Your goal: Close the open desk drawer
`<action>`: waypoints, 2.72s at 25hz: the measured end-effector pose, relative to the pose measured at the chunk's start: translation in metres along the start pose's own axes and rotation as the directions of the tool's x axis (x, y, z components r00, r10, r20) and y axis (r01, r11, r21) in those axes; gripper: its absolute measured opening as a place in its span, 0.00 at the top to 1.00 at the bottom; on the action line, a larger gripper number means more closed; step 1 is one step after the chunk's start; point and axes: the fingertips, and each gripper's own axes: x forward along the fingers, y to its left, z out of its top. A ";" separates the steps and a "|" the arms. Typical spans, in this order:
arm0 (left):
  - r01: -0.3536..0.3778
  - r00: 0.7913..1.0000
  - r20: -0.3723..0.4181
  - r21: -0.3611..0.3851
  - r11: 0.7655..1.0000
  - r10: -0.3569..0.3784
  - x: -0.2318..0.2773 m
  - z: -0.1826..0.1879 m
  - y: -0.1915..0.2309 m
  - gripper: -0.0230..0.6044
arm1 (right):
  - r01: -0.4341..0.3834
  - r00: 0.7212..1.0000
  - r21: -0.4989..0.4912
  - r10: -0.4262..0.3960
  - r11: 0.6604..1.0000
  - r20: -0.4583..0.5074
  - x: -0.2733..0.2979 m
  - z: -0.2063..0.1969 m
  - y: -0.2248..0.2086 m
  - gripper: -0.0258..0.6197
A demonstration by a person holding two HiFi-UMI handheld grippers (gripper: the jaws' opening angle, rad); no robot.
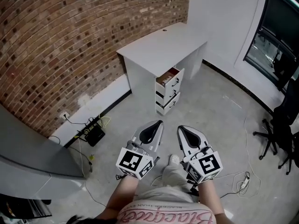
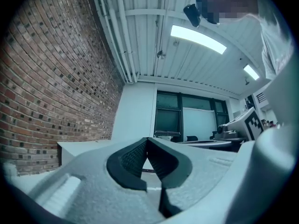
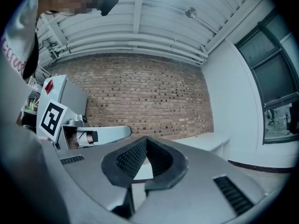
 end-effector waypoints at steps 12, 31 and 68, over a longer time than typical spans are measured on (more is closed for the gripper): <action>-0.051 0.998 -0.038 0.035 0.998 0.052 0.124 -0.016 0.046 0.95 | -0.062 0.998 0.009 0.062 0.998 -0.002 0.080 0.001 -0.120 0.94; -0.161 0.985 -0.066 -0.005 0.987 0.160 0.254 -0.048 0.113 0.95 | -0.112 0.992 -0.013 0.111 0.994 -0.055 0.172 -0.013 -0.254 0.94; -0.135 0.982 -0.135 -0.001 0.991 0.133 0.432 -0.087 0.322 0.95 | -0.079 0.983 -0.063 0.067 0.995 -0.169 0.409 -0.049 -0.391 0.94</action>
